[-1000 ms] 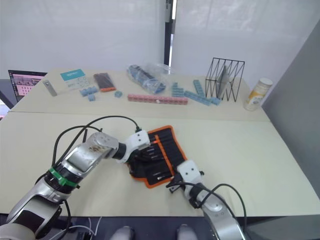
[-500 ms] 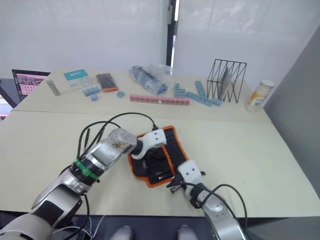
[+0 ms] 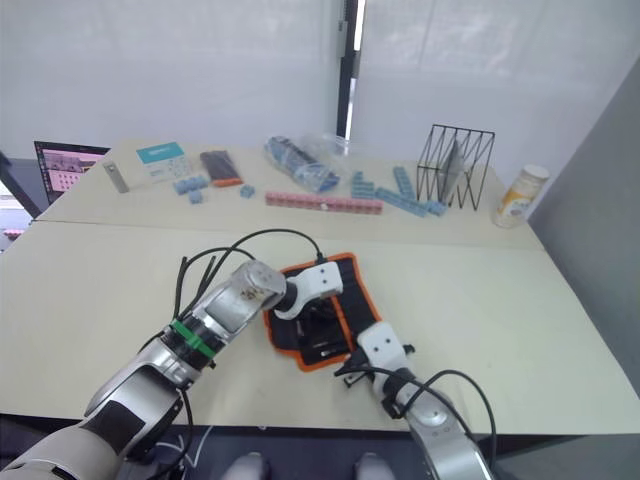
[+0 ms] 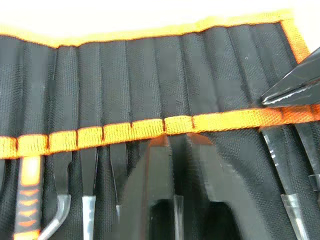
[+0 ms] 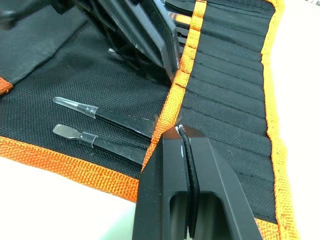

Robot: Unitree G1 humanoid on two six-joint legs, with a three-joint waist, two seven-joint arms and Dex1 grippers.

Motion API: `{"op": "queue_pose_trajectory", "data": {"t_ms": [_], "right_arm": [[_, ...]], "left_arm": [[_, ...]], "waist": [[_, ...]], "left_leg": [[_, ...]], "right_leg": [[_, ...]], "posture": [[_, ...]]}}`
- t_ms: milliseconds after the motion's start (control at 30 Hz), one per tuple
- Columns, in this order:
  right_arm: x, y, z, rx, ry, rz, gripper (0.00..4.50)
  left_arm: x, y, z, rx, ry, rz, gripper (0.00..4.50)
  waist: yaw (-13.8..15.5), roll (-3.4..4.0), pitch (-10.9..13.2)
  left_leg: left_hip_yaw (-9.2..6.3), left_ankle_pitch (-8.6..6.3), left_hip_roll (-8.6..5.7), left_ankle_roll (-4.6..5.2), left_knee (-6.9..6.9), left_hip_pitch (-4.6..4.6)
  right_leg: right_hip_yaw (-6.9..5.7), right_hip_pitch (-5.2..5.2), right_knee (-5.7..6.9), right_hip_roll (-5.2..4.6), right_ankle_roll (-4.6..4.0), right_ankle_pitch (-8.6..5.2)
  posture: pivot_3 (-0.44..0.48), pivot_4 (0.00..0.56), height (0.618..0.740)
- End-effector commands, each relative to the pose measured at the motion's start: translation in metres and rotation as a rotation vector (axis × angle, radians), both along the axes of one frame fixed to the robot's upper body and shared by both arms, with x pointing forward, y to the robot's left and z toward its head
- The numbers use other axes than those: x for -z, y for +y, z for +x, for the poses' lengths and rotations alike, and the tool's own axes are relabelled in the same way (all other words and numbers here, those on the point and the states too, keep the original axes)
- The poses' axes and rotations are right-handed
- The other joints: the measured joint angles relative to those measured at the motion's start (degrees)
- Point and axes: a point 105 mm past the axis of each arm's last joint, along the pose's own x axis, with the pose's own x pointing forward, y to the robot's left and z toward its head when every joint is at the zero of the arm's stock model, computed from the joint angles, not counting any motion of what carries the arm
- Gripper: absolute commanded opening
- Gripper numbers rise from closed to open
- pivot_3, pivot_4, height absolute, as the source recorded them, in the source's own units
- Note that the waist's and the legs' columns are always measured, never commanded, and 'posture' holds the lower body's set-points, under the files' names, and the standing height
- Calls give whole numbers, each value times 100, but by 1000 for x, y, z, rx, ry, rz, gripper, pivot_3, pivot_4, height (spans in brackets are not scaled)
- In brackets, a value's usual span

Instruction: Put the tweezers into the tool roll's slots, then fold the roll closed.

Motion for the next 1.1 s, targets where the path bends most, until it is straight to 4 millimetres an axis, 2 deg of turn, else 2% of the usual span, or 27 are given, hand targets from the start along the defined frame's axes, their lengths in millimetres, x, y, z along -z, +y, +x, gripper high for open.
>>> {"op": "queue_pose_trajectory", "data": {"t_ms": [33, 167, 233, 267, 367, 533, 667, 767, 933, 1100], "right_arm": [[72, 3, -39, -48, 335, -60, 0], [73, 1, -40, -53, 339, -67, 0], [73, 1, -40, -57, 340, -70, 0], [73, 0, -39, -59, 340, -70, 0], [74, 0, -39, -67, 342, -74, 0], [73, 0, -37, -90, 343, -79, 0], [73, -1, -38, -106, 346, -85, 0], [73, -2, -38, -118, 349, -90, 0], [73, 0, -36, -153, 354, -97, 0], [74, 1, -36, -173, 357, -101, 0]], "left_arm": [[-38, 12, 3, -16, -76, -67, 2403], [-67, 34, -5, -64, -61, -164, 3682], [-77, 59, -6, -130, -69, -191, 4327], [-80, 72, -7, -174, -66, -211, 4418], [-84, 102, -12, -301, -61, -292, 4418], [-72, 166, -18, -537, -226, -336, 4418], [-54, 209, -40, -752, -254, -402, 4418], [-46, 238, -68, -922, -320, -434, 4418], [-22, 257, -127, -1128, -338, -410, 4418], [-8, 265, -159, -1290, -312, -390, 4418]], "waist": [[-33, 8, 9], [-94, 37, 28], [-160, 40, 28], [-182, 42, 26], [-208, 49, 22], [-200, 28, 31], [-180, 14, 32], [-185, 9, 31], [-191, -4, 31], [-175, -8, 33]], "left_leg": [[0, -1, 0, 2, -1, -2], [0, 23, 1, 51, -6, -17], [0, 18, 6, 63, -14, -20], [0, 18, 7, 65, -25, -15], [2, 14, 7, 70, -51, 8], [2, 5, 8, 73, -59, 23], [3, 4, 10, 72, -59, 17], [8, -14, 13, 41, -59, 22], [25, -25, 18, 25, -59, 29], [24, -42, 24, -3, -31, 41]], "right_leg": [[0, -4, 3, 0, 0, 0], [2, -32, 22, 3, 1, 1], [3, -51, 34, 10, 1, 1], [3, -52, 35, 11, 0, 1], [7, -40, 27, 11, -1, 0], [7, -27, 21, 11, -3, -2], [6, -41, 17, 11, -6, -3], [7, -57, 12, 9, -10, -6], [11, -56, 11, 4, -14, -8], [8, -58, 5, 4, -24, -15]], "posture": [[0, 150, 737], [0, 150, 737], [0, 150, 737], [0, 150, 737], [0, 150, 737], [0, 150, 737], [0, 150, 737], [0, 150, 737], [0, 150, 737], [0, 150, 737]]}}
